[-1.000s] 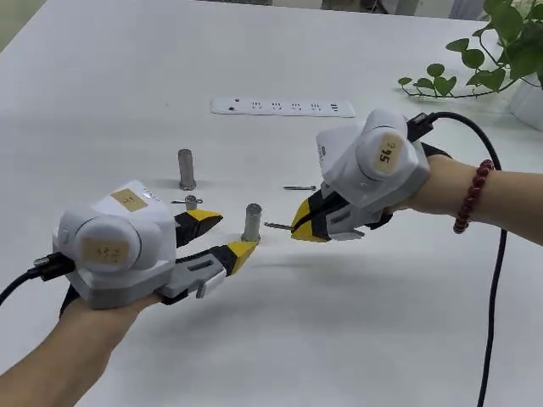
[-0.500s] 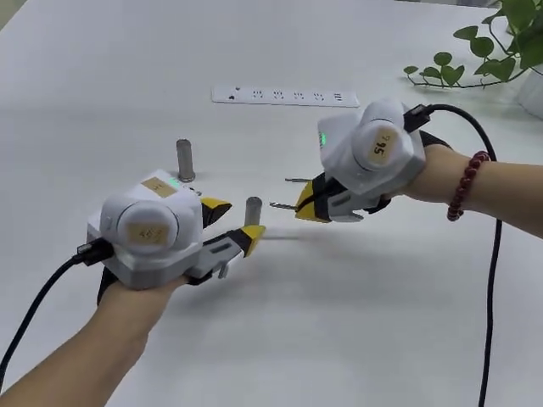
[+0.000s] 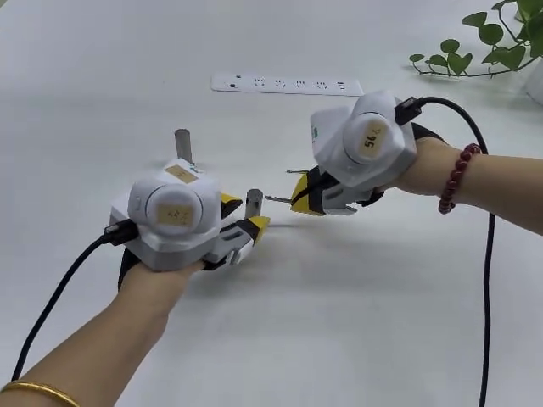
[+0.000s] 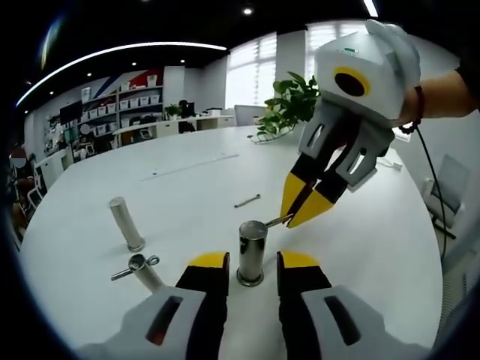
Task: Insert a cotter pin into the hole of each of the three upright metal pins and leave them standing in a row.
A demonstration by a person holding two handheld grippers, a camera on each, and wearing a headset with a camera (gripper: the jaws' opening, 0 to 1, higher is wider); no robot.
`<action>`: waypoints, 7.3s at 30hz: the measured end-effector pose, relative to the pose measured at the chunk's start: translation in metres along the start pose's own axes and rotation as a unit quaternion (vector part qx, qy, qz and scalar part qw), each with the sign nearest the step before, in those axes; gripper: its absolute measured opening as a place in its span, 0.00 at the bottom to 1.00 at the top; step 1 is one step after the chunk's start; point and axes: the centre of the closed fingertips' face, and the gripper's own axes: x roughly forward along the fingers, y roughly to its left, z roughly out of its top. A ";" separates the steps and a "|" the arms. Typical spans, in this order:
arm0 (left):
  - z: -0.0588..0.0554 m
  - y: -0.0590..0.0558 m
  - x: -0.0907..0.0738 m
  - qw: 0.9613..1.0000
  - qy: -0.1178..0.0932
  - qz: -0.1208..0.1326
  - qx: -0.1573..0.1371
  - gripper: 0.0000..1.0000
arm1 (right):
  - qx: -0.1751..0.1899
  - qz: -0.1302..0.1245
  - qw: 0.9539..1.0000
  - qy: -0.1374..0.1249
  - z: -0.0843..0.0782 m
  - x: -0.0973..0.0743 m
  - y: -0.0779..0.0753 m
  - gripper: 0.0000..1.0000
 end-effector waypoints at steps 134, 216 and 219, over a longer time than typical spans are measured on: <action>-0.009 0.003 0.014 0.999 0.007 0.039 0.004 0.10 | 0.213 -0.045 0.967 -0.130 0.028 -0.016 -0.002 0.14; -0.011 -0.004 -0.022 0.999 0.015 0.024 -0.038 0.33 | 0.383 -0.102 0.888 -0.235 0.029 -0.049 -0.009 0.36; -0.010 -0.008 -0.028 0.998 0.012 0.015 -0.056 0.39 | 0.388 -0.111 0.883 -0.241 0.031 -0.049 -0.015 0.38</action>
